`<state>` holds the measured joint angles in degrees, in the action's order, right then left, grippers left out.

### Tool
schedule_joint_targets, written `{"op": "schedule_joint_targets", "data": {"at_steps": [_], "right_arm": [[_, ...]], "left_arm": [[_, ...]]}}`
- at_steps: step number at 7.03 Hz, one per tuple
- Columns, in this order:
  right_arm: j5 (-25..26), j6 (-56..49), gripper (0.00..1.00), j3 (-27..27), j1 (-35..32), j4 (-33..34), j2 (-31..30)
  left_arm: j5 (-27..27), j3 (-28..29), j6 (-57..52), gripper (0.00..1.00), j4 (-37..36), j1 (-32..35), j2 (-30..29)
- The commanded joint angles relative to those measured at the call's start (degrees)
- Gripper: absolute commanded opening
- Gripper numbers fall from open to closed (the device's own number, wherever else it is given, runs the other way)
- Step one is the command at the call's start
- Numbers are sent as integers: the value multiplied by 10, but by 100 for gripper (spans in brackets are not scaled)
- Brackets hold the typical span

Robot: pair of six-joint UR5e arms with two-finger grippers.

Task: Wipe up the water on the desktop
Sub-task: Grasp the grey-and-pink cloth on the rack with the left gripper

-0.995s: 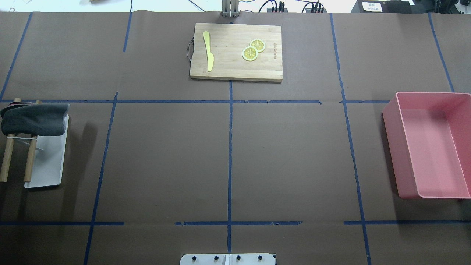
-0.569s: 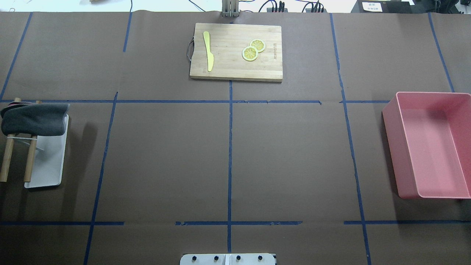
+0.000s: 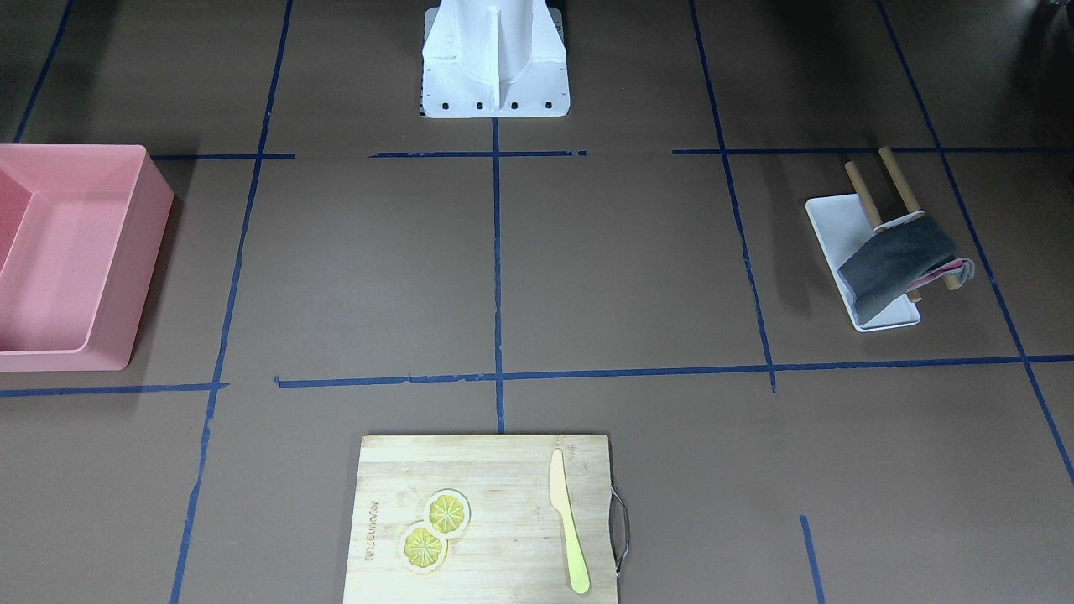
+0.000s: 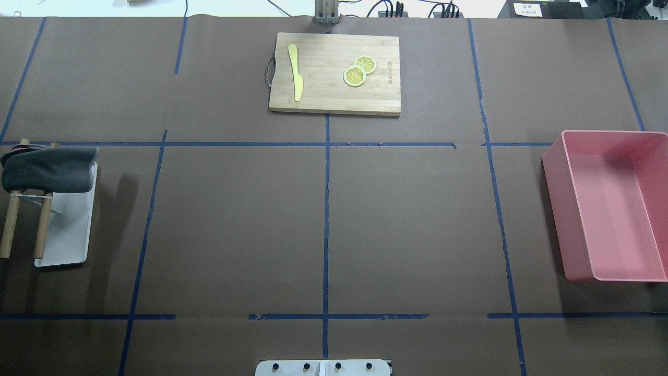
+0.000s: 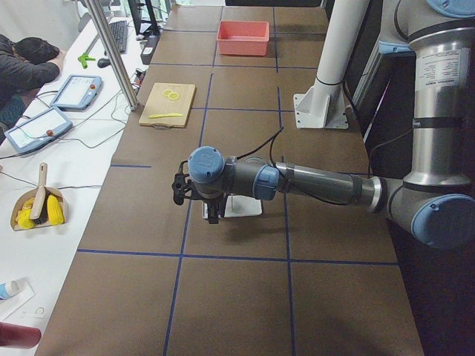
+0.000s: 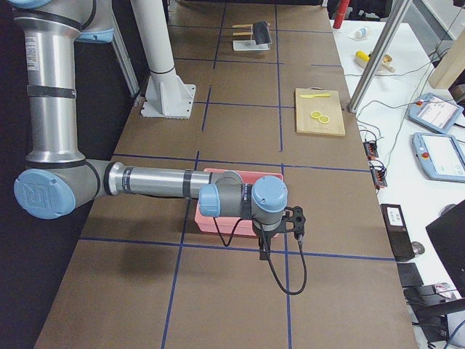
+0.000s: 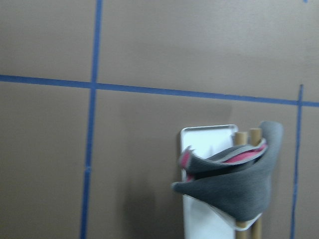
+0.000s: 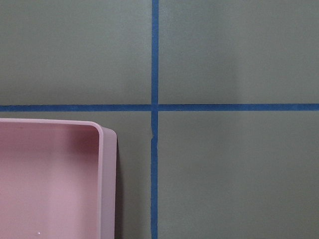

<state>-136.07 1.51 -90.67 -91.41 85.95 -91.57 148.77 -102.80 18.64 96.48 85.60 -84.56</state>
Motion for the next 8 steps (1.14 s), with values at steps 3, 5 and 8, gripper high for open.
{"op": "schedule_joint_targets", "data": {"at_steps": [3,5,8], "right_arm": [[-12,2,100,0,0,0,0],[-12,2,100,2,0,1,0],[-13,2,100,3,0,1,-2]], "left_arm": [[-82,16,238,100,215,-126,19],[-86,31,238,100,224,-138,13],[-87,33,238,100,224,-158,12]]}}
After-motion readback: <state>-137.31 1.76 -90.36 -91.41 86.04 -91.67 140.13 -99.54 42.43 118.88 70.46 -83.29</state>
